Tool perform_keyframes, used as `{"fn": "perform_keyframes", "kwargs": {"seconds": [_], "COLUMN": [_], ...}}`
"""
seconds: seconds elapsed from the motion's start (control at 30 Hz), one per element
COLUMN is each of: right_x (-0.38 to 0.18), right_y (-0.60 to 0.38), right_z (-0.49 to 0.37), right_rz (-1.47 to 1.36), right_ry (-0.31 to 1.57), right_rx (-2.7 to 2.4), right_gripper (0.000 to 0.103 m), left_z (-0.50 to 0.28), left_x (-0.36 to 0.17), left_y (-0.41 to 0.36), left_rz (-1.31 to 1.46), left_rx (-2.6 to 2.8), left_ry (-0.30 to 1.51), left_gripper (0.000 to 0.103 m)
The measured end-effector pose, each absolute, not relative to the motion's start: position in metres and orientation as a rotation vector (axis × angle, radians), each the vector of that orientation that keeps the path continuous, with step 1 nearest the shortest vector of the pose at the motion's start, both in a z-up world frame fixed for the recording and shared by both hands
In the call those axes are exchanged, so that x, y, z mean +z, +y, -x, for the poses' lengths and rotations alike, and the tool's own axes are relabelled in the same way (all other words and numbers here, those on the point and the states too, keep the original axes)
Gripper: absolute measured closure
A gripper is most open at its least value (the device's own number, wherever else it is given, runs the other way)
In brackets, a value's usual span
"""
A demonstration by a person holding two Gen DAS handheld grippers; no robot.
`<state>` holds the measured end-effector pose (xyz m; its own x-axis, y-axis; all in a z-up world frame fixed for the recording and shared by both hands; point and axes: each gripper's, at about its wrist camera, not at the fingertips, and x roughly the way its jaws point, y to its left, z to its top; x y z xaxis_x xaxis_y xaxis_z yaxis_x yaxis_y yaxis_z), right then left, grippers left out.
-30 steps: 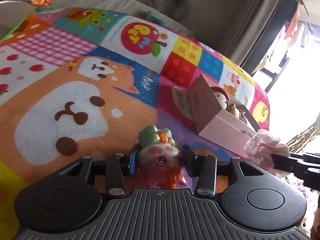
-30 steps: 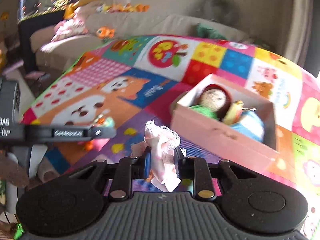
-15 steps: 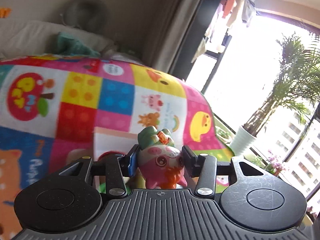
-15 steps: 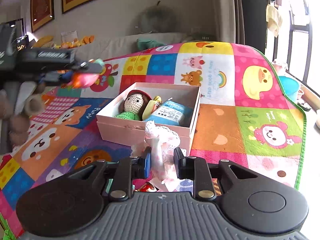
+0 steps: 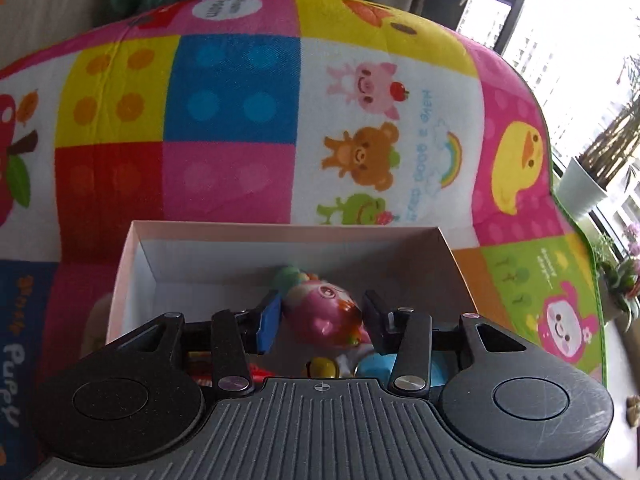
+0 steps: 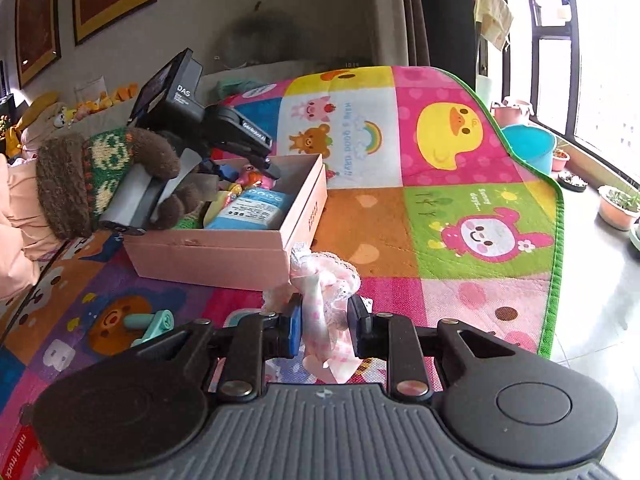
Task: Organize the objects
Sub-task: 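Place the pig figurine into the pink box with the left tool while the right carries the lace cloth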
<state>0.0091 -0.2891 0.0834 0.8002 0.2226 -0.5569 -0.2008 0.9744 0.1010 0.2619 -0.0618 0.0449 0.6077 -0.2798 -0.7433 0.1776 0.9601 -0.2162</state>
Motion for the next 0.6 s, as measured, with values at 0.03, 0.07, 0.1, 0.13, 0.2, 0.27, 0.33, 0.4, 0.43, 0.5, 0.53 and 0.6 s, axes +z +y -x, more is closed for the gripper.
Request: {"fn": "perform_keyframes", "kwargs": {"seconds": [0.03,0.07,0.1,0.13,0.2,0.27,0.33,0.4,0.43,0.5,0.53,0.6], "right_x": [0.083,0.083,0.084,0.086,0.092,0.099,0.110,0.122,0.129,0.142,0.148,0.156], "right_y": [-0.289,-0.288,-0.287,-0.285,-0.284,-0.283,-0.280,-0.272,-0.267,-0.249,-0.238,-0.214], "right_z": [-0.011,-0.013,-0.015,-0.014,-0.018,-0.024,-0.037,-0.058,-0.070,-0.100,-0.117,-0.152], "right_rz": [-0.039,-0.040,-0.039,-0.038,-0.040,-0.048,-0.055,-0.057,-0.057,-0.049,-0.045,-0.051], "right_ry": [0.604,0.602,0.598,0.590,0.579,0.574,0.577,0.591,0.598,0.615,0.626,0.669], "right_rx": [0.227,0.228,0.230,0.233,0.235,0.239,0.259,0.299,0.320,0.364,0.382,0.419], "right_gripper": [0.080,0.080,0.080,0.080,0.080,0.080,0.080,0.080,0.080,0.080,0.080,0.080], "left_z": [-0.255,-0.248,-0.237,-0.226,-0.197,-0.164,-0.127,-0.091,-0.077,-0.051,-0.040,-0.019], "left_x": [0.051,0.057,0.068,0.075,0.093,0.100,0.098,0.090,0.084,0.071,0.064,0.052], "left_y": [-0.056,-0.048,-0.036,-0.026,-0.004,0.014,0.030,0.043,0.046,0.055,0.058,0.067], "left_rz": [0.140,0.165,0.198,0.223,0.267,0.280,0.262,0.228,0.214,0.196,0.195,0.197], "left_rx": [-0.276,-0.278,-0.279,-0.279,-0.294,-0.314,-0.326,-0.313,-0.303,-0.283,-0.270,-0.257], "left_ry": [0.861,0.830,0.778,0.731,0.633,0.574,0.552,0.557,0.570,0.598,0.613,0.644], "left_gripper": [0.055,0.055,0.055,0.055,0.055,0.055,0.055,0.055,0.055,0.055,0.055,0.055]}}
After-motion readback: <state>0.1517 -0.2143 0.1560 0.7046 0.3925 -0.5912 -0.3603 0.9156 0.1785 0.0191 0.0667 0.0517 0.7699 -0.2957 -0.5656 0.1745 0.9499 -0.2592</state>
